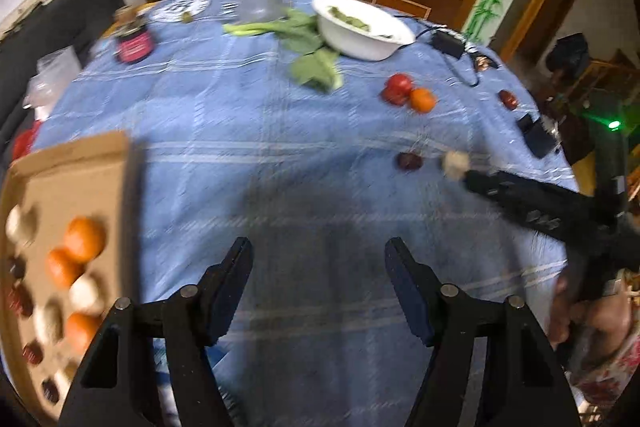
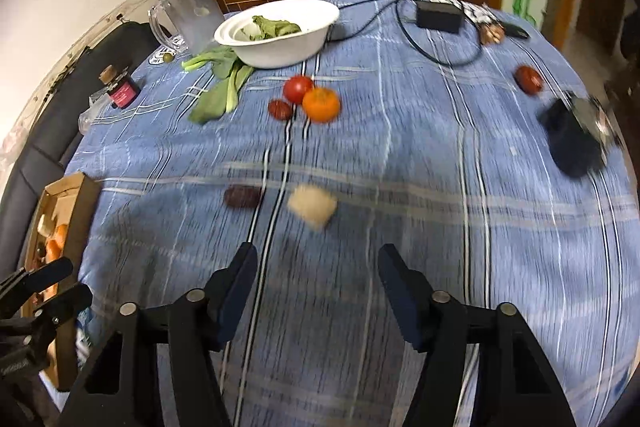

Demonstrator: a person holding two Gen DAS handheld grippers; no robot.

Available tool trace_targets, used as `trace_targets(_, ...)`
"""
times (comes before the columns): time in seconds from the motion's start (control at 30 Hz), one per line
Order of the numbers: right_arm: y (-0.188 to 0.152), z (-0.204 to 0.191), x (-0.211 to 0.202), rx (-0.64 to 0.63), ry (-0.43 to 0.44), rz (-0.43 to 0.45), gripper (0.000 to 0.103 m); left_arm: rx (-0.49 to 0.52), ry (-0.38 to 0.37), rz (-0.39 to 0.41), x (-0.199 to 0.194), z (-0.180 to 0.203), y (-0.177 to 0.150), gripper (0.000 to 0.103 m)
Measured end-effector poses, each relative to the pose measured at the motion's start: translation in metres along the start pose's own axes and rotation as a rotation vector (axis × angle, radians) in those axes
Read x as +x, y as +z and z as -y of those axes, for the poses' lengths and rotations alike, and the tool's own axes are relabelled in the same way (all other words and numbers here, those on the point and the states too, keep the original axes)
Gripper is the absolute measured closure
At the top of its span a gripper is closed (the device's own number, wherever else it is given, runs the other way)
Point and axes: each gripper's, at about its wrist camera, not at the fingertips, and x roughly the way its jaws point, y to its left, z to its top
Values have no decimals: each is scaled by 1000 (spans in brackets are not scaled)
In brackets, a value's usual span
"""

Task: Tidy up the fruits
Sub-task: 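Close the left tool on the last date while the right tool grasps a pale cube, then carry the date in the left tool and the pale cube in the right tool to the tray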

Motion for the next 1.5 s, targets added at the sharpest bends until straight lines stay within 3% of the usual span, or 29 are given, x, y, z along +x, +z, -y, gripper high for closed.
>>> trace_targets(0.3,11,-8,32,-70,35,-12,69,-5,-27,-21,38,17,30,43)
trace_targets(0.43,8,2,27,-27,60,-8,69,29,-48,-30,50,31,36,43)
trace_targets(0.57,5,16,13,27,67,2,69,77,-83,-36,62,49,43,54)
trace_targets(0.77,-4,25,-2,67,78,11,69,149,-126,-65,91,72,54,55)
trace_targets(0.9,-10,28,-3,85,77,7,69,178,-105,-79,103,80,51,56)
trace_targets(0.93,-12,28,-4,92,78,7,69,188,-92,-80,103,81,50,66)
trace_targets(0.97,-13,29,-5,98,80,7,69,194,-80,-82,103,82,49,86)
trace_targets(1.07,-17,29,-10,100,76,11,69,178,-84,-90,101,77,47,102)
trace_targets(1.33,-30,15,-23,96,76,8,69,101,-108,-49,65,45,39,102)
trace_targets(1.5,-41,7,-31,105,79,2,69,137,-131,-56,61,49,38,98)
